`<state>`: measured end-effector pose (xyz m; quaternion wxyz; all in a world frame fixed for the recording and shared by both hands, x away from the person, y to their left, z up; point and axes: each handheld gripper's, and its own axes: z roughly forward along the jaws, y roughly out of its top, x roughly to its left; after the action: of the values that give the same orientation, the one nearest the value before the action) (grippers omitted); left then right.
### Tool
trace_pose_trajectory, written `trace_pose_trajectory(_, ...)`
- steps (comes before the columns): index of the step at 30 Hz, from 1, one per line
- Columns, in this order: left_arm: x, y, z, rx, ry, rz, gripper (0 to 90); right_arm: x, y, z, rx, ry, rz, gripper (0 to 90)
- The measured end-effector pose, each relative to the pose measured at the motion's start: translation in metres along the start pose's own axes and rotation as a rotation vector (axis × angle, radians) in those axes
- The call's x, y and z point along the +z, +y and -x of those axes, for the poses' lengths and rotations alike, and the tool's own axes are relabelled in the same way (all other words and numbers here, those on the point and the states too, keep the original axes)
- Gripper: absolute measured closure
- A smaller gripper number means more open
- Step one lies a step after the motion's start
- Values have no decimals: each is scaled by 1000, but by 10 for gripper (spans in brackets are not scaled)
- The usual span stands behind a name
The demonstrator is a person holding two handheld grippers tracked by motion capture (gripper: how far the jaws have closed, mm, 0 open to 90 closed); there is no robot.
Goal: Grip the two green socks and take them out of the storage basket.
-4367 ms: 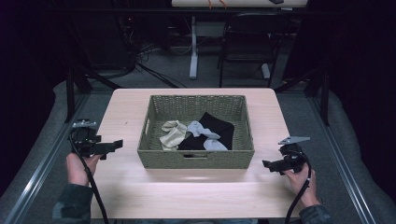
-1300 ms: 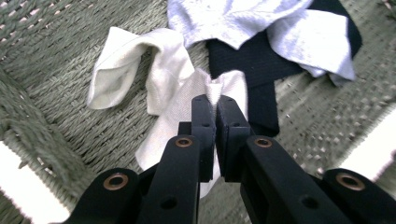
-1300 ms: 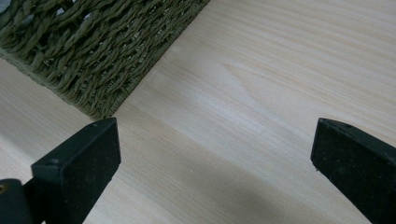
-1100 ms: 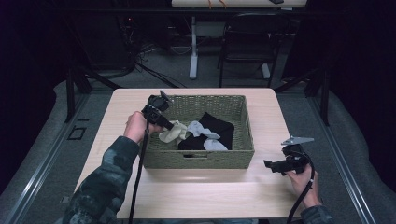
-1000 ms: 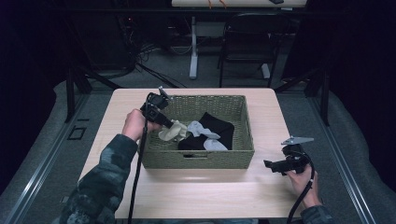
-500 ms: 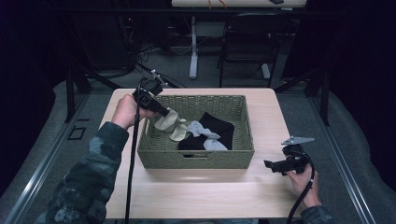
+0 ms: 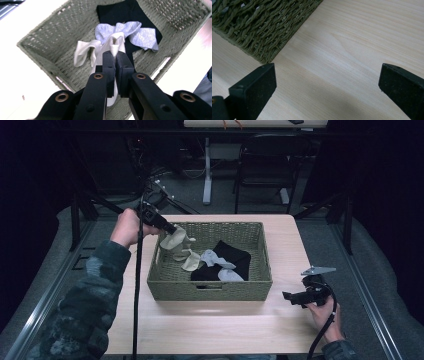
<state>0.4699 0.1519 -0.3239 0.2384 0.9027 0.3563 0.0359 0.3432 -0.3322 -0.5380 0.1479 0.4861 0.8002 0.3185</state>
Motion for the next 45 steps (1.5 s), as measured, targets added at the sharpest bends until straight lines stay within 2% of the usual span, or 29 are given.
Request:
trace_pose_trajectory(7,-24,1,-9,-20,46,18,873,0,0,0,-4,-6,-6,8)
trace_pose_trajectory(15,-48,-9,-25,-61,96,32,873,0,0,1,-6,-9,-8,8)
trace_pose_trajectory(20,-65,-21,-37,-94,134,40,873,0,0,1,-3,-6,-9,8)
trace_pose_trajectory(28,-86,-49,-59,-171,184,60,873,0,-1,1,-5,-7,-10,8)
trace_pose_trajectory(30,-90,-57,-63,-184,216,62,872,0,0,1,-6,-7,-10,8)
trace_pose_trajectory(37,-81,-84,-80,-236,247,45,872,0,0,0,2,-1,-1,8)
trace_pose_trajectory(45,-49,-116,-98,-288,242,44,872,0,-1,0,2,-3,-4,8)
